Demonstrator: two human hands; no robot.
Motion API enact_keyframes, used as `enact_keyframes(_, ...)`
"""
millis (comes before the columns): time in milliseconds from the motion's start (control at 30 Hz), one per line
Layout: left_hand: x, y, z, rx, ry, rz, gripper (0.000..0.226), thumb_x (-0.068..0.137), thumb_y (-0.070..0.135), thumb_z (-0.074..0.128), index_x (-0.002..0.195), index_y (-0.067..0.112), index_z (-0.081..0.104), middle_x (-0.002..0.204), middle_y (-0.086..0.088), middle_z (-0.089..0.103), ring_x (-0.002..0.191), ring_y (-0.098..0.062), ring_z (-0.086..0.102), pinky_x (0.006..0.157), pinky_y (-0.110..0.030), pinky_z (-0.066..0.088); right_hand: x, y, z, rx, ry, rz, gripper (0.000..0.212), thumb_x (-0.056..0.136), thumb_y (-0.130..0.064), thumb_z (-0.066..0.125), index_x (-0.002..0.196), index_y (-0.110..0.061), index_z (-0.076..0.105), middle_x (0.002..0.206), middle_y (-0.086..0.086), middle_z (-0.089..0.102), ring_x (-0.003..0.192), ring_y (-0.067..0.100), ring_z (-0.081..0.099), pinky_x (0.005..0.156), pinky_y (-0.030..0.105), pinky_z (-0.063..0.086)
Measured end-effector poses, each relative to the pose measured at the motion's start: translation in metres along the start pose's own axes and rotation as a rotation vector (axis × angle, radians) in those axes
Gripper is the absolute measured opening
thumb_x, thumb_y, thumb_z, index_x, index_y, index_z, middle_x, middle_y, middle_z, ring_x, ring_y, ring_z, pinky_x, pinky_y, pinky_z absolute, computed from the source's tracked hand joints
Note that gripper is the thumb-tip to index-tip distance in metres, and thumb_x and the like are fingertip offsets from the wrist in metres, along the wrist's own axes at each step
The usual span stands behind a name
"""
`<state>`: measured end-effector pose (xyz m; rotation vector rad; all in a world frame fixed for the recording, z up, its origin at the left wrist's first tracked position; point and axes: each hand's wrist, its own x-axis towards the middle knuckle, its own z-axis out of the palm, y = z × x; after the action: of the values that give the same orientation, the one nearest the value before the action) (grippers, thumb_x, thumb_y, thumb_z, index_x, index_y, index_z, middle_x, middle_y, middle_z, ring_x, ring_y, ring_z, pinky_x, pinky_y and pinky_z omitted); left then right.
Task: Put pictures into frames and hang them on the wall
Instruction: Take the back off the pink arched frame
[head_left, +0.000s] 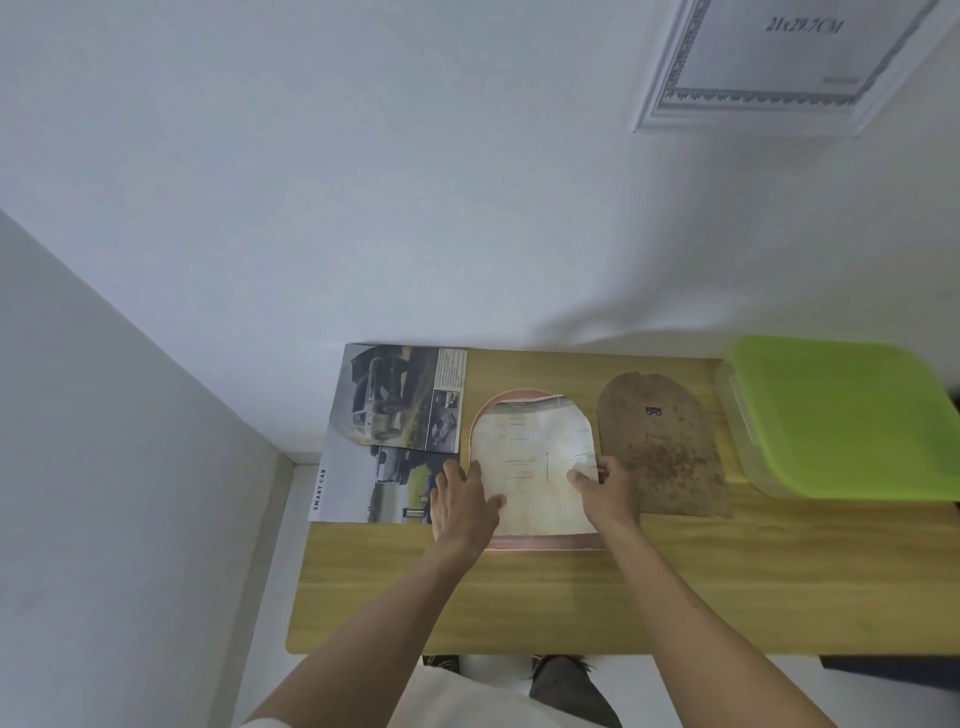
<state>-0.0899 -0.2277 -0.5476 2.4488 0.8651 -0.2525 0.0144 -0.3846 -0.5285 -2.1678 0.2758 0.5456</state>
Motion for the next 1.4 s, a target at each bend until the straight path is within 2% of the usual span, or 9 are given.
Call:
enact_keyframes(100,-0.002,-0.003,-0.001,-0.074,0.026,0.002,0.056,0.088,0.047,0.061,0.133,0.018,0.045,0.121,-0.005,0.041,0.108,-0.026,0.046,0.091,-0.037,0.046,0.002,0.003,-0.006,0.079,-0.027,0.028,0.015,0.087,-0.019,0.071,0.100,-0.019,0.065,0.101,0.000,0.071,0.092,0.022,0.067,0.083,0.040,0.057)
enact_keyframes(300,-0.003,-0.009,-0.011,-0.322,0.119,-0.004,0.046,0.090,0.047,0.058,0.128,0.021,0.054,0.117,-0.001,0.048,0.107,-0.021,0.047,0.088,-0.037,0.048,0.005,0.006,-0.021,0.272,-0.131,0.058,0.013,0.086,-0.013,0.075,0.097,-0.014,0.068,0.101,0.007,0.075,0.095,0.028,0.070,0.089,0.049,0.057)
enact_keyframes(533,0.000,0.004,-0.028,-0.737,0.029,-0.037,0.017,0.087,0.017,0.069,0.103,0.017,0.068,0.090,0.004,0.068,0.080,-0.011,0.064,0.071,-0.020,0.053,-0.002,0.012,-0.040,0.398,-0.169,0.047,0.026,0.085,-0.005,0.076,0.104,-0.017,0.065,0.101,0.003,0.074,0.089,0.024,0.071,0.075,0.039,0.059)
enact_keyframes(667,-0.005,0.022,-0.021,-0.743,-0.106,-0.055,0.021,0.083,0.011,0.071,0.101,0.020,0.065,0.086,0.000,0.067,0.082,-0.020,0.067,0.073,-0.039,0.060,-0.003,0.033,-0.068,0.308,-0.135,0.030,0.029,0.084,-0.004,0.071,0.106,-0.021,0.064,0.105,-0.001,0.070,0.093,0.023,0.070,0.078,0.042,0.058)
enact_keyframes(800,-0.021,0.056,-0.003,-0.744,-0.242,-0.018,0.028,0.082,0.003,0.070,0.106,0.016,0.063,0.085,-0.012,0.066,0.077,-0.025,0.068,0.068,-0.042,0.061,0.004,0.064,-0.114,0.237,-0.112,0.034,0.028,0.082,-0.005,0.071,0.102,-0.023,0.064,0.103,0.003,0.073,0.091,0.025,0.071,0.079,0.042,0.059)
enact_keyframes(933,-0.036,0.104,0.032,-0.724,-0.364,-0.010,0.023,0.079,-0.004,0.064,0.098,0.009,0.065,0.081,-0.016,0.070,0.071,-0.032,0.072,0.068,-0.054,0.059,0.017,0.104,-0.168,0.159,-0.096,0.071,0.029,0.080,-0.006,0.073,0.102,-0.023,0.063,0.105,0.002,0.072,0.090,0.024,0.072,0.082,0.046,0.059)
enact_keyframes(1133,-0.074,0.197,0.091,-0.666,-0.518,-0.058,0.022,0.080,-0.013,0.060,0.092,0.005,0.059,0.087,-0.018,0.067,0.080,-0.034,0.071,0.070,-0.048,0.061,0.033,0.170,-0.260,0.013,-0.074,0.121,0.024,0.082,-0.009,0.072,0.097,-0.024,0.060,0.106,-0.002,0.068,0.090,0.019,0.067,0.078,0.038,0.056)
enact_keyframes(1300,-0.090,0.258,0.142,-0.593,-0.522,-0.079,0.021,0.080,-0.015,0.056,0.087,0.005,0.058,0.094,-0.020,0.067,0.079,-0.037,0.071,0.068,-0.047,0.061,0.054,0.206,-0.315,-0.147,-0.024,0.094,0.028,0.083,-0.017,0.069,0.109,-0.022,0.061,0.104,-0.001,0.068,0.089,0.020,0.065,0.071,0.034,0.056)
enact_keyframes(1400,-0.092,0.284,0.165,-0.567,-0.518,-0.067,0.021,0.079,-0.016,0.056,0.086,0.004,0.059,0.093,-0.019,0.067,0.079,-0.036,0.071,0.067,-0.048,0.061,0.067,0.220,-0.337,-0.254,0.004,0.049,0.032,0.087,-0.017,0.064,0.119,-0.020,0.060,0.105,-0.001,0.067,0.085,0.019,0.060,0.061,0.027,0.046)
